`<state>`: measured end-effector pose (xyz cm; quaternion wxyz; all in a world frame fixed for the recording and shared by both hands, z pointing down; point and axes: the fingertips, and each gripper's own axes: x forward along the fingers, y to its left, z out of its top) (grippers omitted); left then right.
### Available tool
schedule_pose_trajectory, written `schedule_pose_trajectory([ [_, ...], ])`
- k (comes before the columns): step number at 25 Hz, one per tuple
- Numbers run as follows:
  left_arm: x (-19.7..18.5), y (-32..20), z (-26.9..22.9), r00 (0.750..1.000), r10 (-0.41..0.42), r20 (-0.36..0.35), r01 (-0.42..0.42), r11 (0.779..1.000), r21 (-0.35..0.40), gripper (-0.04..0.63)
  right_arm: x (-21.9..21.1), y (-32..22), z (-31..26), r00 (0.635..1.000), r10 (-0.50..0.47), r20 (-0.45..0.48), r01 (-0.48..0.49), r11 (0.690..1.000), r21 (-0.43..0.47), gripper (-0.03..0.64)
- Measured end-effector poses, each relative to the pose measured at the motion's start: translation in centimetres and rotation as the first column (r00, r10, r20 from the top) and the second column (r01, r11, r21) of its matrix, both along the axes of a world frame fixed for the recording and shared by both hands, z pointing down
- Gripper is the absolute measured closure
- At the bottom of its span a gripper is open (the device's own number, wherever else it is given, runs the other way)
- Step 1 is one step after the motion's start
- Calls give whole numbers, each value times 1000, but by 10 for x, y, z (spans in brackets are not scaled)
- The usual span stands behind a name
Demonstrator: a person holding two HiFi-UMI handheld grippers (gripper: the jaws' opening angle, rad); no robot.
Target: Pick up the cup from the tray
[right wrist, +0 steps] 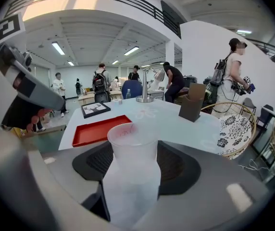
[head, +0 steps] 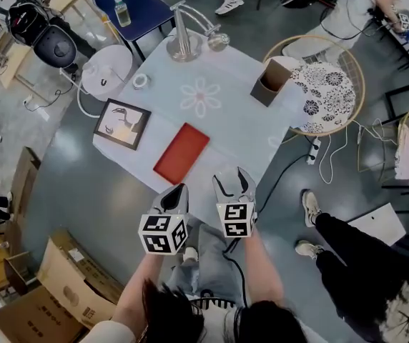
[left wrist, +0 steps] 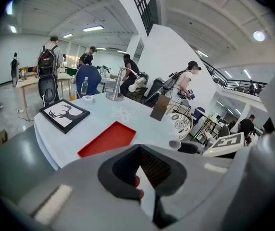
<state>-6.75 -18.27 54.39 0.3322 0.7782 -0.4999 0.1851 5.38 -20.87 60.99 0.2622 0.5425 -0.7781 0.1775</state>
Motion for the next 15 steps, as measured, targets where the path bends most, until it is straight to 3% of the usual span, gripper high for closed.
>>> schedule_pose_trajectory([
  [7, 9, -2, 7, 1000, -12, -8, 12, 1000, -10, 595, 0, 3, 17, 1000, 15, 16, -15, 1000, -8, 304],
  [11, 15, 1, 7, 999, 28, 23, -28, 1000, 8, 595, 2, 10, 21, 999, 39, 22, -40, 999, 14, 301],
  [15, 13, 7, 10, 1000, 14, 14, -14, 1000, -5, 595, 7, 24, 32, 998, 64, -11, -64, 998, -3, 306],
])
